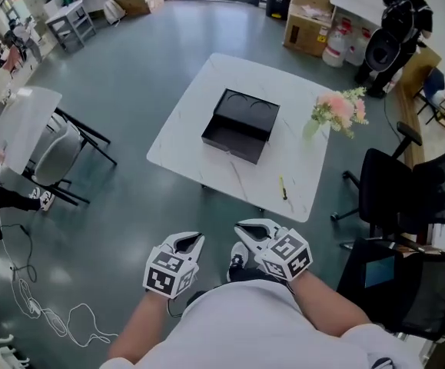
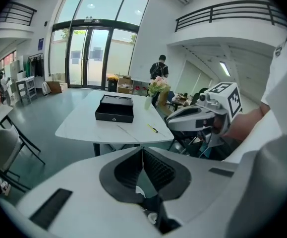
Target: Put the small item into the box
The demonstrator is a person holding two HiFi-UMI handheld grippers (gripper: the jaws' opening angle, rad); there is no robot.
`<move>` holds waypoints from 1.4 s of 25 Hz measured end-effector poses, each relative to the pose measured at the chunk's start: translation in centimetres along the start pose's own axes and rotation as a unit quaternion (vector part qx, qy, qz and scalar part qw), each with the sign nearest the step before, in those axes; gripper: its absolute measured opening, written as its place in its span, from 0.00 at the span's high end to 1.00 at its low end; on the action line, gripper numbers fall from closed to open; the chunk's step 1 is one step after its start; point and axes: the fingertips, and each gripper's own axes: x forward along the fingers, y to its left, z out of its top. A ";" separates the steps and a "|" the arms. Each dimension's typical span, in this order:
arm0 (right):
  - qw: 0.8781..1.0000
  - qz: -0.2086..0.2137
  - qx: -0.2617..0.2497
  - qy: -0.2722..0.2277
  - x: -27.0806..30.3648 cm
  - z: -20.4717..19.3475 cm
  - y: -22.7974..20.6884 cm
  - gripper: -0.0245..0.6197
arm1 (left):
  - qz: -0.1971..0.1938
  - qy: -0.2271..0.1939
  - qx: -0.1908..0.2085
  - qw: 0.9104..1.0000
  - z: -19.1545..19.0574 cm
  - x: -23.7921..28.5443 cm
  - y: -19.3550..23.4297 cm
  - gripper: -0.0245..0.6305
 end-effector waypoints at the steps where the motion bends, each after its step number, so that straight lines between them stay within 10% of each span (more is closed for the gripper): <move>1: 1.000 -0.011 0.004 0.004 0.1 -0.2 -1.4 0.94 | -0.004 0.009 0.009 1.000 0.4 1.1 0.4 0.94; 18: 0.982 -0.158 0.083 0.059 -0.8 -6.4 -18.2 0.94 | -0.075 0.097 0.114 0.986 7.3 13.9 2.1 0.94; 29: 0.926 -0.320 0.155 0.127 -1.3 -12.2 -26.6 0.93 | -0.147 0.134 0.181 0.963 10.1 18.3 6.3 0.94; 35: 0.892 -0.374 0.182 0.175 -0.6 -14.3 -28.5 0.76 | -0.191 0.152 0.219 0.945 11.9 20.0 9.4 0.94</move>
